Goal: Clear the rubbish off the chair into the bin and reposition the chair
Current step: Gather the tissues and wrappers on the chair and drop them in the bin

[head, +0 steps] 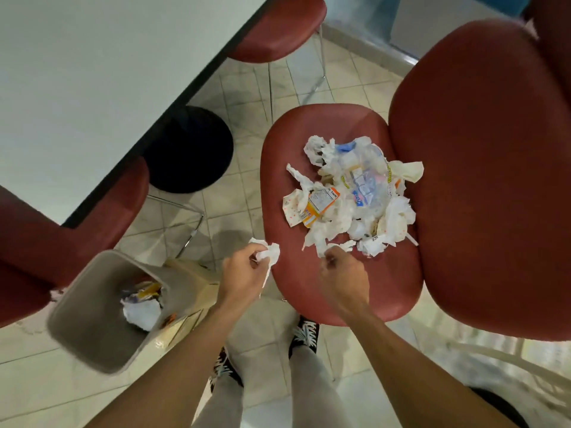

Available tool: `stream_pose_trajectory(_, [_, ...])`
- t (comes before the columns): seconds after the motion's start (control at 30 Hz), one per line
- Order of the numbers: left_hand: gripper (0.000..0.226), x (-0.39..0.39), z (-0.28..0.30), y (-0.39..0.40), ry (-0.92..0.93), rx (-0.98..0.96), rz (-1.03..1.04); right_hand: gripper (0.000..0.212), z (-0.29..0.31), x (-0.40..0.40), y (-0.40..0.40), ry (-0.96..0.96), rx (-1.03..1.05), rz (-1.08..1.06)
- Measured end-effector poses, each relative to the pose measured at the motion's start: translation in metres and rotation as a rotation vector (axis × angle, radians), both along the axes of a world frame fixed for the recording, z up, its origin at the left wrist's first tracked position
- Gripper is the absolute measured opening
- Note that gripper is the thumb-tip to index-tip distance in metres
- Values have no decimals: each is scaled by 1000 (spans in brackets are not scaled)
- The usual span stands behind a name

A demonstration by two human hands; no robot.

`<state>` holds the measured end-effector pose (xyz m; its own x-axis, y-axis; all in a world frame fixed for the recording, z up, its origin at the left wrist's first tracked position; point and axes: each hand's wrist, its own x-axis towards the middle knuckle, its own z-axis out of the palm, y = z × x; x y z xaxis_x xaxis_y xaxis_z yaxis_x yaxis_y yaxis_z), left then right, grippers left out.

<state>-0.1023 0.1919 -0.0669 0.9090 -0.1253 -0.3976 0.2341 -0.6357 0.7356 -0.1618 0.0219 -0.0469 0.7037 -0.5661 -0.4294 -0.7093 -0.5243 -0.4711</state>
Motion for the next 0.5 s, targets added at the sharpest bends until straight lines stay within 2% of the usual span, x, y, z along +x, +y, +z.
stream_pose_trajectory(0.37, [7,-20,45,160,-119,44,192,12,45,8,165,-152,5,343])
stream_pose_trajectory(0.5, [9,-31,52,212,-101,46,291,12,47,15,216,-182,48,490])
